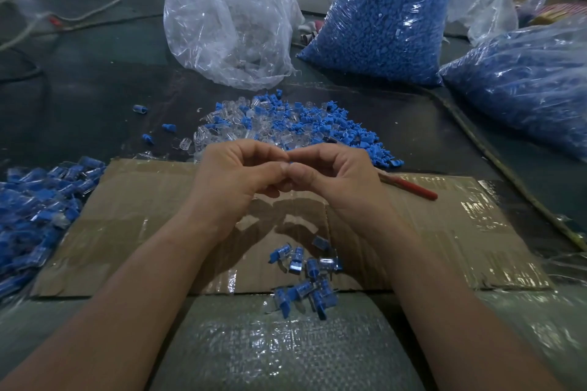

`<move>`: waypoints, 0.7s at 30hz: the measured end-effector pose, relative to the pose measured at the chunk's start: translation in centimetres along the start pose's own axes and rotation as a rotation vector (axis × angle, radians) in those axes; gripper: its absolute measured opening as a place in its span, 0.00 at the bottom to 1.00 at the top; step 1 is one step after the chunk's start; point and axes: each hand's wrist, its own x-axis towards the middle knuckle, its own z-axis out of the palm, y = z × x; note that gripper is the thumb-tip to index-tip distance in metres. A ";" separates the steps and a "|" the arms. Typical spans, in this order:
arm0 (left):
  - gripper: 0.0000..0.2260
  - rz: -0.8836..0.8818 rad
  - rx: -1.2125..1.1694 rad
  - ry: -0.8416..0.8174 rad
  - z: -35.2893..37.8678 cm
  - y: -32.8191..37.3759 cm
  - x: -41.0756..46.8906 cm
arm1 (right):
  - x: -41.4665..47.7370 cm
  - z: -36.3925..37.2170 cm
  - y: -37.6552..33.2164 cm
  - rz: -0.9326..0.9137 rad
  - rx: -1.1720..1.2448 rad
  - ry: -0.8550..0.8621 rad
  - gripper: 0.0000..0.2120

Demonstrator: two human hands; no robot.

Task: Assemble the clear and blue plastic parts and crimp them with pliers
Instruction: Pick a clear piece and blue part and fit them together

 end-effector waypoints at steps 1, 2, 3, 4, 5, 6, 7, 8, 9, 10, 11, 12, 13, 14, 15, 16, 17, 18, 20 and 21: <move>0.03 0.004 0.007 -0.003 0.0 0.0 0.0 | -0.1 0.0 -0.1 0.016 0.028 -0.003 0.11; 0.03 0.005 0.018 -0.004 0.1 0.0 0.0 | -0.1 0.0 -0.1 0.034 0.057 0.001 0.11; 0.04 0.006 0.027 -0.004 0.1 0.0 0.0 | -0.2 0.0 -0.2 0.046 0.075 0.003 0.10; 0.03 0.006 0.034 -0.004 0.1 0.0 0.0 | -0.1 0.0 -0.2 0.050 0.080 0.002 0.08; 0.03 0.004 0.038 -0.007 0.1 0.0 0.0 | -0.1 0.0 -0.2 0.047 0.079 -0.001 0.07; 0.03 -0.001 0.033 -0.015 0.1 0.0 0.0 | -0.1 0.0 -0.2 0.041 0.079 -0.002 0.07; 0.04 -0.011 0.013 -0.021 0.1 0.0 0.0 | -0.1 -0.1 -0.2 0.033 0.082 0.000 0.08; 0.05 -0.027 -0.022 -0.023 0.1 -0.1 0.1 | -0.1 -0.1 -0.2 0.021 0.091 0.002 0.09; 0.07 -0.050 -0.067 -0.021 0.1 -0.1 0.1 | -0.1 -0.2 -0.1 0.006 0.100 0.006 0.11; 0.08 -0.076 -0.112 -0.017 0.0 -0.1 0.1 | -0.1 -0.2 0.1 -0.011 0.107 0.007 0.12; 0.08 -0.100 -0.147 -0.010 -0.1 -0.2 0.2 | 0.0 -0.2 0.2 -0.035 0.106 0.008 0.12; 0.08 -0.119 -0.166 -0.003 -0.2 -0.2 0.2 | 0.0 -0.2 0.4 -0.067 0.090 0.012 0.12; 0.08 -0.134 -0.172 0.002 -0.2 -0.2 0.3 | 0.0 -0.2 0.5 -0.110 0.051 0.020 0.13; 0.08 -0.144 -0.172 0.003 -0.3 -0.2 0.3 | 0.0 -0.2 0.7 -0.157 -0.009 0.027 0.14; 0.07 -0.153 -0.169 0.001 -0.3 -0.2 0.3 | 0.0 -0.2 0.8 -0.201 -0.071 0.032 0.15; 0.07 -0.159 -0.166 -0.004 -0.3 -0.2 0.3 | 0.1 -0.1 0.8 -0.233 -0.116 0.040 0.15; 0.06 -0.164 -0.166 -0.012 -0.3 -0.2 0.3 | 0.1 -0.1 0.9 -0.255 -0.139 0.051 0.14; 0.06 -0.166 -0.177 -0.023 -0.3 -0.1 0.3 | 0.1 -0.1 0.9 -0.271 -0.148 0.063 0.14; 0.04 -0.173 -0.233 -0.052 -0.3 0.0 0.3 | 0.1 -0.3 1.0 -0.298 -0.149 0.085 0.14; 0.04 -0.178 -0.266 -0.062 -0.4 0.0 0.3 | 0.1 -0.3 1.0 -0.309 -0.150 0.092 0.13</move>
